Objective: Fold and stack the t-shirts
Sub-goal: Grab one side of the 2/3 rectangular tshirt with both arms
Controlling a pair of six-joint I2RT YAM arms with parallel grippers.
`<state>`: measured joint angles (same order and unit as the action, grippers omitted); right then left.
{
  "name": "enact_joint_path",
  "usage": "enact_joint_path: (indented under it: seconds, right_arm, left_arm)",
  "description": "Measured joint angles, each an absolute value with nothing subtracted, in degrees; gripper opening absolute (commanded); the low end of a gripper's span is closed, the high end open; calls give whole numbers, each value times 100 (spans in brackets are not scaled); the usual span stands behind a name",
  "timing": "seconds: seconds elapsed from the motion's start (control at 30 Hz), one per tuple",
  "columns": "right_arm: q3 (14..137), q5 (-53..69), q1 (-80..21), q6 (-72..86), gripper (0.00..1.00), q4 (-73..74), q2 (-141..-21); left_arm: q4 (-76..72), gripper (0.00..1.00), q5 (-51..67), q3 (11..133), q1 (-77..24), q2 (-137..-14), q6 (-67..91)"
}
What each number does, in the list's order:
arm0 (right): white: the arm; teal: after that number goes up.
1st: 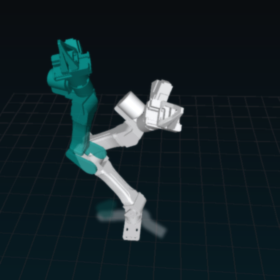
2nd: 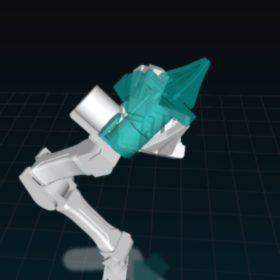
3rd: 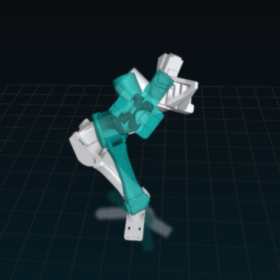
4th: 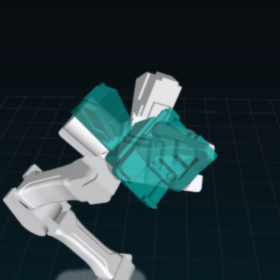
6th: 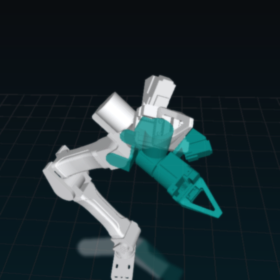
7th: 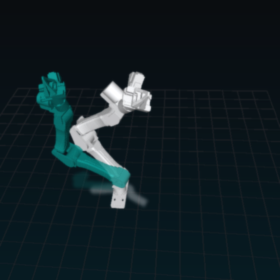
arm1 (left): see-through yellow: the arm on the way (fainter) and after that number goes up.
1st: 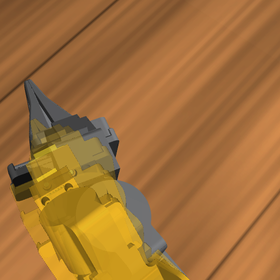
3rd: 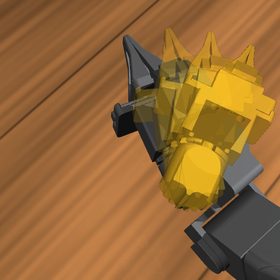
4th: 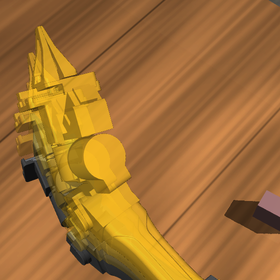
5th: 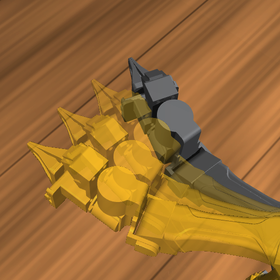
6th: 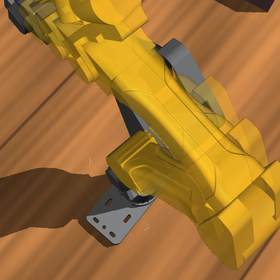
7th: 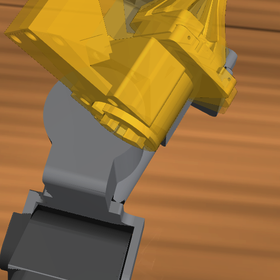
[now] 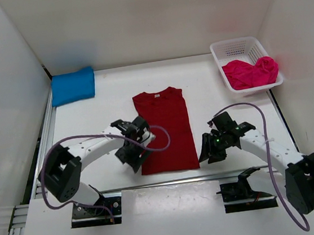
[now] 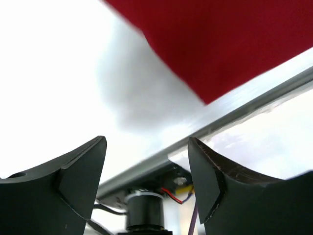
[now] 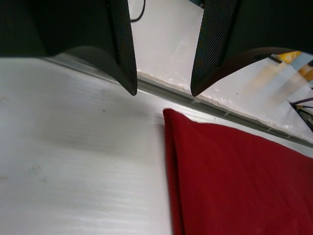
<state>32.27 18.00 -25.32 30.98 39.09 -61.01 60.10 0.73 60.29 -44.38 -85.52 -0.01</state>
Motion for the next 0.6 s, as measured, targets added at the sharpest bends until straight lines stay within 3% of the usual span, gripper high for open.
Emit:
enact_joint_path:
  seconds: [0.17, 0.6]
  right_arm:
    - [3181, 2018, -2615, 3142, 54, 3367, -6619]
    - [3037, 2115, -2906, 3297, 54, 2836, -7212]
  left_arm:
    - [5728, 78, 513, 5030, -4451, -8799, 1]
    - [4318, 77, 1723, 4925, -4259, -8683, 3]
